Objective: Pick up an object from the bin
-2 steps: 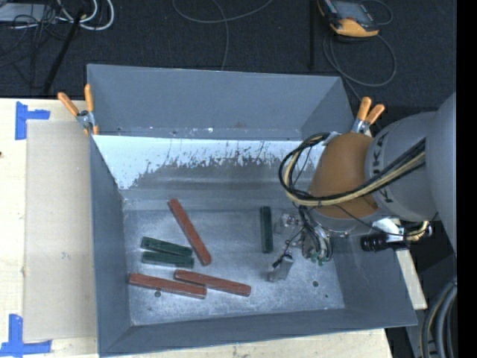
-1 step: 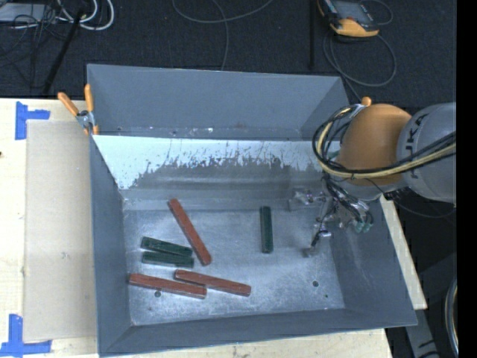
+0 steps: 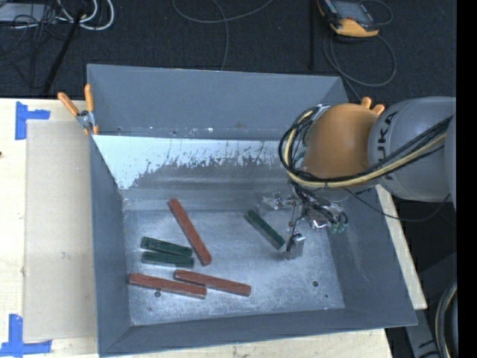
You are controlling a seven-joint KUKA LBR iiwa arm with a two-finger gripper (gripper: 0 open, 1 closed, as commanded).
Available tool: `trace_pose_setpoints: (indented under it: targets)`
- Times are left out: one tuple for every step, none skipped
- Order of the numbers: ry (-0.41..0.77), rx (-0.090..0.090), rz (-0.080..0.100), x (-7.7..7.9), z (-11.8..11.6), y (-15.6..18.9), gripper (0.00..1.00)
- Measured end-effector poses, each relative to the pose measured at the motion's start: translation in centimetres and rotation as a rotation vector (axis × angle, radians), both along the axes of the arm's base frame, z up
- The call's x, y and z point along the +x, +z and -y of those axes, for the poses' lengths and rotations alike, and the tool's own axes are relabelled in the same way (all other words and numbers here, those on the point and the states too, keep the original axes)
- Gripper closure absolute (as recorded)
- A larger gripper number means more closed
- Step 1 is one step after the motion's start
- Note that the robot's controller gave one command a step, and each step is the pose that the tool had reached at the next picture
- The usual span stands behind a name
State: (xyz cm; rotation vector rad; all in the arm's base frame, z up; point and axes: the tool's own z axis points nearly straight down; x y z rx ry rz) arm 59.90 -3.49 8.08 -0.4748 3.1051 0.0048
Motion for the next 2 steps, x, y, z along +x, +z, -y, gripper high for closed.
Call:
trace_pose_setpoints:
  targets:
    - [-0.001,-0.002,0.000,0.0,0.2,0.0,1.00]
    - [0.171,-0.003,0.012,1.4,-2.6,18.1,1.00]
